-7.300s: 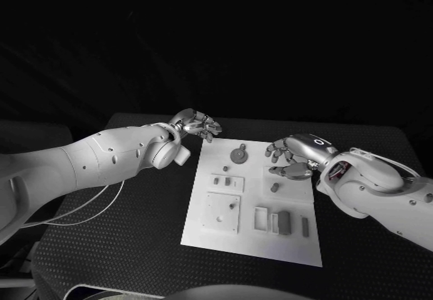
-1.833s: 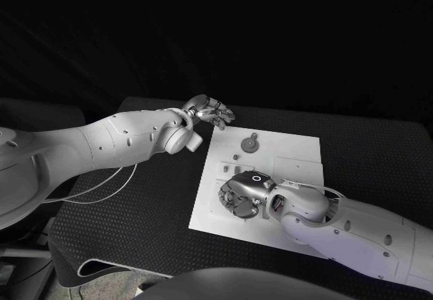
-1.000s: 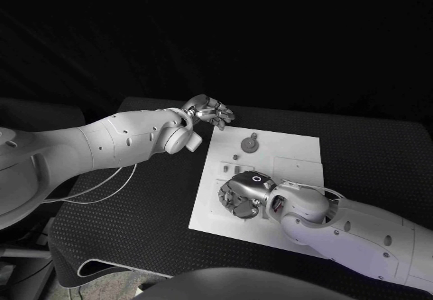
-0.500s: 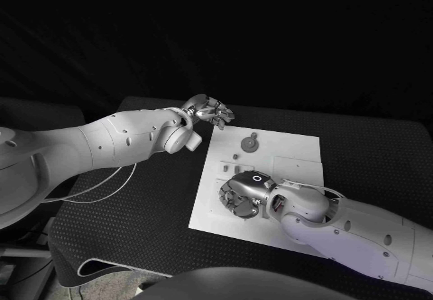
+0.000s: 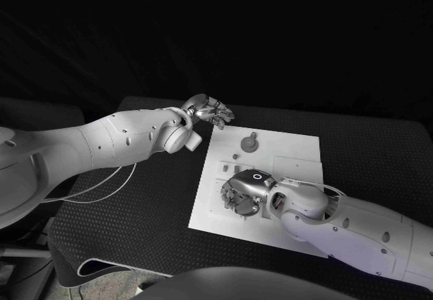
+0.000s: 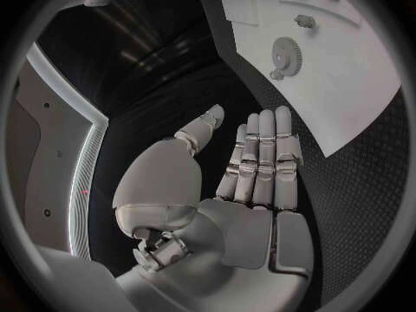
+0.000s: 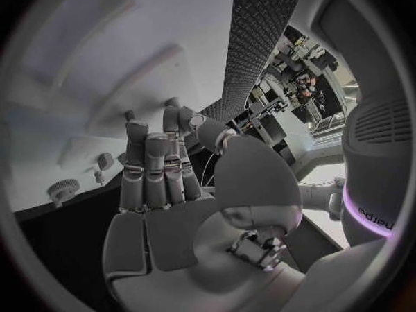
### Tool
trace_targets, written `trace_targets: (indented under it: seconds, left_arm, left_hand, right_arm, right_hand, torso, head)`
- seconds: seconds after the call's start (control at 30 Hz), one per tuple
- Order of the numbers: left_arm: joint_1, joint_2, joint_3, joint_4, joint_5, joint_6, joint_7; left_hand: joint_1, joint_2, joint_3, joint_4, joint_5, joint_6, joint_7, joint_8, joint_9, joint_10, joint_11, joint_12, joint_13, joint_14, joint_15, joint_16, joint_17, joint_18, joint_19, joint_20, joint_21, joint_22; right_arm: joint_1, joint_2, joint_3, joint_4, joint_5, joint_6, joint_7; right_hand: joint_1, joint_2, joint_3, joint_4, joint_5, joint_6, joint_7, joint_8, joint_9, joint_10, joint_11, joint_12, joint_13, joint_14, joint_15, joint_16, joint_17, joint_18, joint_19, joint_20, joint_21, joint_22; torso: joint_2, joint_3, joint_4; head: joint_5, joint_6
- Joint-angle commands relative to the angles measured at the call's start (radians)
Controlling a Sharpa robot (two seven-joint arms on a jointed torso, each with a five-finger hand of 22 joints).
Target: Assemble the parts on the task board
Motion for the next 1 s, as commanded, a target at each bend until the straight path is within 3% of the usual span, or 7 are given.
trace_targets:
  seconds: [0.03, 0.3, 0.53, 0.63, 0.7, 1.0]
  left_arm:
    - [0.001, 0.001, 0.001, 0.002, 0.005, 0.013, 0.005]
    - [0.001, 0.001, 0.001, 0.002, 0.005, 0.014, 0.005]
    - [0.001, -0.002, 0.001, 0.002, 0.005, 0.015, 0.003]
    - [0.001, -0.002, 0.001, 0.002, 0.005, 0.016, 0.003]
    - [0.001, -0.003, 0.001, 0.002, 0.005, 0.019, 0.003]
    - [0.001, -0.004, 0.001, 0.002, 0.005, 0.019, 0.003]
  left_hand:
    - [-0.008, -0.002, -0.002, 0.003, 0.005, -0.006, 0.000, 0.003, -0.001, -0.005, -0.001, 0.000, -0.001, 0.005, 0.003, -0.005, 0.001, 0.018, 0.003, 0.002, -0.005, 0.000]
    - [-0.009, -0.002, -0.002, 0.003, 0.005, -0.007, 0.000, 0.003, -0.001, -0.006, -0.001, 0.000, -0.002, 0.004, 0.004, -0.006, 0.002, 0.018, 0.003, 0.002, -0.005, 0.000]
    - [-0.009, -0.002, -0.002, 0.003, 0.005, -0.007, 0.000, 0.003, -0.002, -0.006, -0.001, 0.000, -0.002, 0.004, 0.004, -0.007, 0.002, 0.018, 0.003, 0.002, -0.005, 0.000]
    - [-0.009, -0.002, -0.002, 0.003, 0.005, -0.007, 0.000, 0.003, -0.002, -0.006, -0.001, 0.000, -0.002, 0.004, 0.004, -0.007, 0.003, 0.018, 0.003, 0.002, -0.006, 0.000]
    - [-0.009, -0.002, -0.002, 0.003, 0.005, -0.007, 0.000, 0.003, -0.002, -0.006, -0.001, 0.000, -0.002, 0.004, 0.004, -0.007, 0.003, 0.018, 0.003, 0.002, -0.006, 0.000]
    - [-0.009, -0.001, -0.002, 0.004, 0.005, -0.005, -0.003, 0.004, -0.002, -0.009, 0.000, -0.001, -0.003, 0.004, 0.004, -0.009, 0.005, 0.018, 0.002, 0.003, -0.007, 0.000]
  right_arm:
    - [-0.005, -0.002, -0.005, -0.012, -0.023, 0.049, -0.023]
    - [-0.005, -0.001, -0.005, -0.012, -0.009, 0.047, -0.021]
    - [-0.005, -0.010, -0.005, -0.013, 0.002, 0.035, -0.021]
    - [-0.005, -0.012, -0.005, -0.012, 0.002, 0.027, -0.023]
    - [-0.005, -0.013, -0.005, -0.010, 0.002, 0.023, -0.024]
    - [-0.005, -0.018, -0.005, -0.008, 0.005, 0.010, -0.026]
  right_hand:
    - [0.000, 0.008, 0.006, -0.001, 0.007, 0.020, -0.014, 0.019, 0.031, 0.003, 0.000, -0.006, 0.002, -0.001, -0.008, 0.001, 0.002, 0.007, 0.002, -0.005, 0.001, 0.018]
    - [-0.005, 0.003, 0.004, -0.001, 0.006, 0.013, -0.012, 0.015, 0.032, -0.004, 0.003, -0.011, 0.002, -0.003, -0.005, 0.000, 0.002, 0.007, -0.001, -0.003, 0.000, 0.018]
    - [-0.014, -0.064, -0.014, 0.003, 0.006, -0.035, 0.009, -0.014, 0.024, -0.031, 0.015, -0.029, -0.001, -0.013, 0.006, 0.000, 0.006, 0.007, -0.008, 0.002, -0.001, 0.018]
    - [-0.021, -0.082, -0.026, 0.002, 0.005, -0.055, 0.017, -0.026, 0.018, -0.038, 0.018, -0.034, -0.002, -0.016, 0.009, 0.000, 0.007, 0.007, -0.010, 0.003, -0.001, 0.018]
    - [-0.022, -0.089, -0.039, 0.001, 0.005, -0.071, 0.026, -0.035, 0.014, -0.051, 0.023, -0.042, -0.004, -0.019, 0.014, 0.001, 0.008, 0.007, -0.012, 0.003, -0.001, 0.018]
    - [-0.024, -0.102, -0.065, 0.002, 0.005, -0.087, 0.033, -0.044, 0.008, -0.060, 0.028, -0.048, -0.003, -0.025, 0.019, 0.002, 0.010, 0.007, -0.017, 0.005, -0.001, 0.018]
  torso:
    - [0.000, 0.0007, 0.0005]
    - [0.000, 0.0004, 0.0002]
    - [0.000, 0.0005, -0.0003]
    - [0.000, 0.0005, -0.0003]
    - [0.000, 0.0006, 0.0002]
    - [0.000, 0.0010, 0.0004]
  head:
    - [0.000, -0.001]
    - [-0.001, -0.001]
    - [-0.003, -0.001]
    - [-0.003, -0.001]
    - [-0.004, -0.001]
    - [-0.005, -0.001]
